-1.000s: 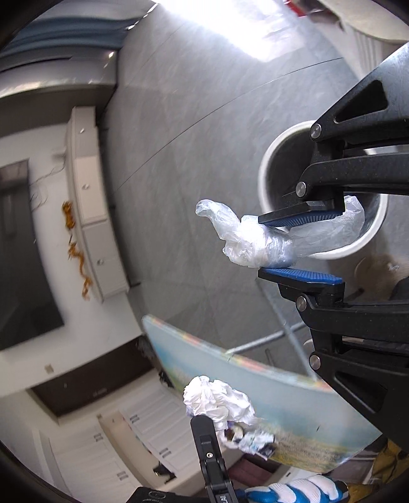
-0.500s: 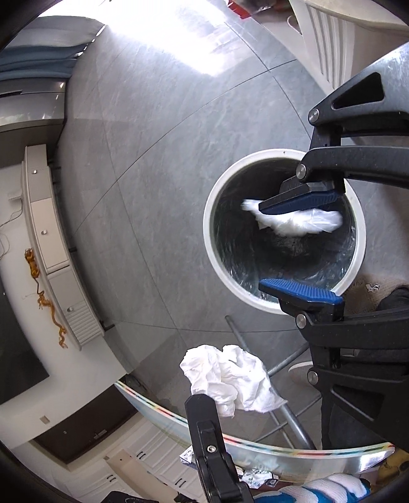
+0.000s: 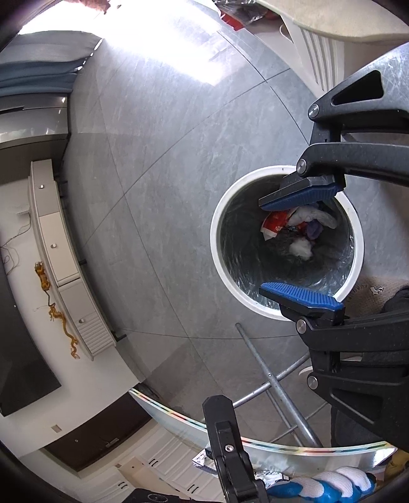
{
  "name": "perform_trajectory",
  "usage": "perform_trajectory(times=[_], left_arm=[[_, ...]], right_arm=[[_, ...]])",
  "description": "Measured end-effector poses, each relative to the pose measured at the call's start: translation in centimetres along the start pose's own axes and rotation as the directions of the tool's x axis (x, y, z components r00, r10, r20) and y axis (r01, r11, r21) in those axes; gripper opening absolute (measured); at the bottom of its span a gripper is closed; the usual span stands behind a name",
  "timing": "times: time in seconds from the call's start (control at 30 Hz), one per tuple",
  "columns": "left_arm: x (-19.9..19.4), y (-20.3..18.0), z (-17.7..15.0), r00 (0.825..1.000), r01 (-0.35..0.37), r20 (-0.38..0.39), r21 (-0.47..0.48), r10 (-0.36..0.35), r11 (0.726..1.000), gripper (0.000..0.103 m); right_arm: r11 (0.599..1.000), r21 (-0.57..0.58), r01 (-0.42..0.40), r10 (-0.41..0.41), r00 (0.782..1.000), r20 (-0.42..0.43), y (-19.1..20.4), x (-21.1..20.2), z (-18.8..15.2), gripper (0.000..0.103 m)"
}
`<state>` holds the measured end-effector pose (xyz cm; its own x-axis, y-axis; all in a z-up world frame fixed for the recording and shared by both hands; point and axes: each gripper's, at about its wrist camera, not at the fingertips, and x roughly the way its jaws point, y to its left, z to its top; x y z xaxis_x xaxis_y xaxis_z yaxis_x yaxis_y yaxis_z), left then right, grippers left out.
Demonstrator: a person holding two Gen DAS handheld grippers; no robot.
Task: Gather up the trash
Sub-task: 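Carry both items over the trash bin and open both tools to drop them, then move both open tools back over the table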
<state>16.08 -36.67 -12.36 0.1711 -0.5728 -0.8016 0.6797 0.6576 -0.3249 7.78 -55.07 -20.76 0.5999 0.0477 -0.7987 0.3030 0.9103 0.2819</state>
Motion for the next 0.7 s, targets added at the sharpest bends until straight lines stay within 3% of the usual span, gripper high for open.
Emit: perform_trajectory(times=[0.23,0.5,0.7], left_arm=[[-4.8,0.3,-0.7,0.99,-0.039,0.134,0.009,0.038,0.999,0.041],[-11.0,2.2,-3.2,0.972,-0.101,0.211,-0.004,0.1,0.995,0.041],[-16.7,5.3,-5.9,0.941,-0.18,0.279,-0.073,0.193,0.981,0.041]], right_arm=[[1.0,0.003,0.0,0.0,0.997,0.073,0.9,-3.3,0.7,0.048],[0.999,-0.032,-0.038,0.042,0.987,0.157,4.1,-6.5,1.7,0.051],[0.99,-0.104,-0.094,0.113,0.974,0.195,8.5,-7.9,2.5,0.052]])
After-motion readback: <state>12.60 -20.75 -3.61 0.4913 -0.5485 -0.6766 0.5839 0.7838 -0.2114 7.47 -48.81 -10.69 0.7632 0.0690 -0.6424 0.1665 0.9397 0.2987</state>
